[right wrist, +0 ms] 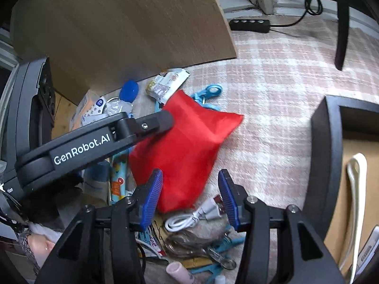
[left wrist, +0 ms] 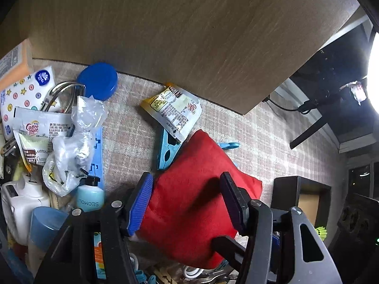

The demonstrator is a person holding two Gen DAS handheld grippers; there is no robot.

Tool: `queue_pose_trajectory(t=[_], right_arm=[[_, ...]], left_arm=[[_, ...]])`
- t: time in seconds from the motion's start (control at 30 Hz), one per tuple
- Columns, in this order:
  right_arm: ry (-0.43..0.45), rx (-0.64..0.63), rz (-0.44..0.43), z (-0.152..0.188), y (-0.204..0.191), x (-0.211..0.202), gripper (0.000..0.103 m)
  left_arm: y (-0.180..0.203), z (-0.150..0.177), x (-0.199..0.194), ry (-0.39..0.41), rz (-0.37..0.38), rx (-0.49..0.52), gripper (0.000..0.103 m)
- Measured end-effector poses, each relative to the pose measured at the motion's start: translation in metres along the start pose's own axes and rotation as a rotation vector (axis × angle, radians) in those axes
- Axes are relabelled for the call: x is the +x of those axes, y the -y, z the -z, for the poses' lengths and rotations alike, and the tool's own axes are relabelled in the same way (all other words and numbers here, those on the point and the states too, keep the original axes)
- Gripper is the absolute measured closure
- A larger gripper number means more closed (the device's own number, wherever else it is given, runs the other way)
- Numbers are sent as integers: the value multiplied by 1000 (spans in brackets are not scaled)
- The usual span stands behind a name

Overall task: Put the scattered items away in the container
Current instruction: 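Grasp the red pouch with the right gripper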

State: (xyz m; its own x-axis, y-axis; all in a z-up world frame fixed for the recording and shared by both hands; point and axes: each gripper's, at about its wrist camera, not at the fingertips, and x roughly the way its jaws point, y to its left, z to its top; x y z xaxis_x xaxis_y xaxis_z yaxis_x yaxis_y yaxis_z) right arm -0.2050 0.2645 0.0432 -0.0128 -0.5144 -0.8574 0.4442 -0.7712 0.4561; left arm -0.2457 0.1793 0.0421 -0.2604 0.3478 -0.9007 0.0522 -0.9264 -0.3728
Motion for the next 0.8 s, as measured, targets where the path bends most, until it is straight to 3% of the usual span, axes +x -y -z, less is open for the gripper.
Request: queue_pose_trajectory(t=[0.17,0.27,0.43,0.53,0.57,0.67,0.7,0.8], right_arm=[[-16,32,-38,-3,2,8,50],[-11,-4,-8,-1,-6,13,50],[15,-13,-15,-2,-8,-1,61],[5,-32,-56,-2,-14,-10,69],[5,-41,-49,-2,-17,-11,70],[4,-58,-17,1,-21,-11,72],[-3,-51,-15,2,-18,-10,72],[-18,-26,-22,2,-10,-8,71]], left_arm=[[7,6,2,-13,8,36,48],[11,9,-1,-3,-1,63,49],[17,13,-16,-25,82,66,62],[31,18,-27,15,47,111,65],[33,17,-28,26,34,109,65],[23,10,-24,42,-21,77,47],[19,6,-22,45,-38,72,46],[10,2,-7,-10,-59,80,38]])
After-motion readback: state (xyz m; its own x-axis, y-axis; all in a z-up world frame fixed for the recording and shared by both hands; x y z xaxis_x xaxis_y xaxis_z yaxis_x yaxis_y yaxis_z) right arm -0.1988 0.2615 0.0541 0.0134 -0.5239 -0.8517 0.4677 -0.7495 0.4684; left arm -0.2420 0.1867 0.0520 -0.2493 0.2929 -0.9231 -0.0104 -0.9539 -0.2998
